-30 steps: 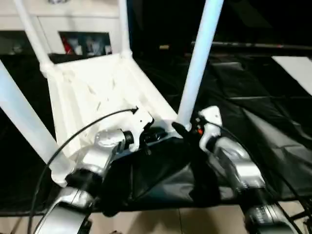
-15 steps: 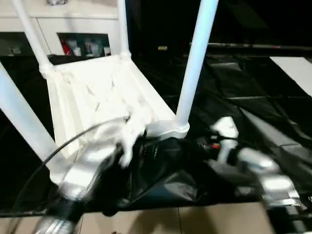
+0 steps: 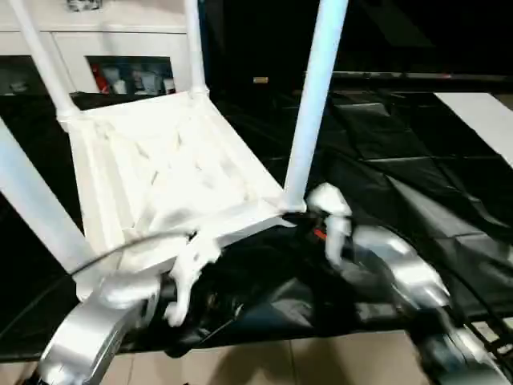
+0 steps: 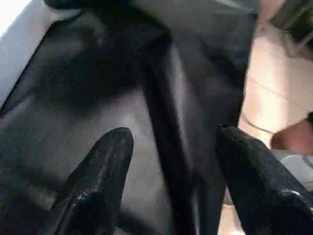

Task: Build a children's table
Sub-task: Rotate leg to tighten

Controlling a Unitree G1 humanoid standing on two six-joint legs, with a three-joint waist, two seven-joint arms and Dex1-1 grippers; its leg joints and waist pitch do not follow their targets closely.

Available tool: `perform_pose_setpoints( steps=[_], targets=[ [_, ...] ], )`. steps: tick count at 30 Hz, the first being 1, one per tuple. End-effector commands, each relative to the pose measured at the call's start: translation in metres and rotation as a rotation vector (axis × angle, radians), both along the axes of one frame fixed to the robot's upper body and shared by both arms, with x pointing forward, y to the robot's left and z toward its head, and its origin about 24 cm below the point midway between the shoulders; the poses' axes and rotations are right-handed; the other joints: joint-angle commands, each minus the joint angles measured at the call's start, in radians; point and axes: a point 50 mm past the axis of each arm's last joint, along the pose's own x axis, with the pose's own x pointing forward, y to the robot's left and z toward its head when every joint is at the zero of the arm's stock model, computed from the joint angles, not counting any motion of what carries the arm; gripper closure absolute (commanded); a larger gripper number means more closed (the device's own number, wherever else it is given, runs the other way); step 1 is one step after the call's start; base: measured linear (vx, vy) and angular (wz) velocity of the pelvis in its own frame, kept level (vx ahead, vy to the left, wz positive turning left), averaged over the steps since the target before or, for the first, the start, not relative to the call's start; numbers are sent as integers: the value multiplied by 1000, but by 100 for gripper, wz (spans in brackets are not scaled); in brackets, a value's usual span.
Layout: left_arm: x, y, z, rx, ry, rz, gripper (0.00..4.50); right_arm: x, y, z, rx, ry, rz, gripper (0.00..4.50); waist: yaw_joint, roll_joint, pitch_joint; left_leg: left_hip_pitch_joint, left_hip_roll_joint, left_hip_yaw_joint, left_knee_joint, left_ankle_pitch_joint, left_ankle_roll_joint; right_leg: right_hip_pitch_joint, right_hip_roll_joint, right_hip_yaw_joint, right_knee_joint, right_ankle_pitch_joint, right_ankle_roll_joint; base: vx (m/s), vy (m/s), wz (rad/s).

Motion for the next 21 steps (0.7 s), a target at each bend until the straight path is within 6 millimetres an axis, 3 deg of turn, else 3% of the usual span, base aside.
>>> perform_pose_setpoints(
  steps=[1,3,4,5,6,8,10,11,13,21],
  targets=[
    [-7,5,3,15,5,51,109,15,-7,-3,-84,-11,-136,98,2,6,-52,1,22,1,-68,-201,18,50,-49,50,-59,-231,-209,0,0,0],
    [-11,8,3,26,15,72,100,22,-8,-3,-133,-29,-194,98,1,-5,-51,1,22,1,-70,-215,6,49,-50,49,-62,-264,-205,0,0,0],
    [-13,9,3,30,17,82,90,26,-9,-2,-148,-40,-226,98,4,1,-50,4,22,1,-69,-226,-1,47,-50,50,-62,-277,-197,0,0,0],
    [-15,10,3,30,17,99,90,31,-9,0,-138,-38,-283,98,6,1,-51,9,22,3,-67,-234,-4,42,-48,52,-60,-260,-195,0,0,0],
    [-15,10,3,30,17,100,80,32,-9,0,-137,-38,-287,98,6,1,-51,7,22,2,-67,-239,-8,43,-46,51,-58,-249,-196,0,0,0],
    [-18,11,3,34,18,118,63,41,-11,6,-137,-66,-391,98,8,-8,-49,5,22,2,-68,-264,-14,44,-46,51,-58,-255,-182,0,0,0],
    [-20,12,3,34,20,121,50,44,-12,9,-136,-83,-439,98,8,-6,-48,4,21,0,-69,-270,-18,44,-48,51,-57,-263,-177,0,0,0],
    [-22,12,3,32,24,135,38,49,-15,14,-127,-106,-530,98,7,-11,-48,2,20,0,-68,-277,-20,44,-48,52,-57,-275,-164,0,0,0],
    [-24,13,3,36,18,155,29,54,-20,19,-112,-122,-609,98,8,-11,-48,3,19,0,-67,-282,-24,42,-47,51,-57,-285,-156,0,0,0],
    [-49,37,8,88,61,218,7,59,-37,28,-76,-166,-665,98,7,-15,-47,-5,15,1,-63,-283,-3,44,-40,48,-52,-253,-145,0,0,0]
  ],
)
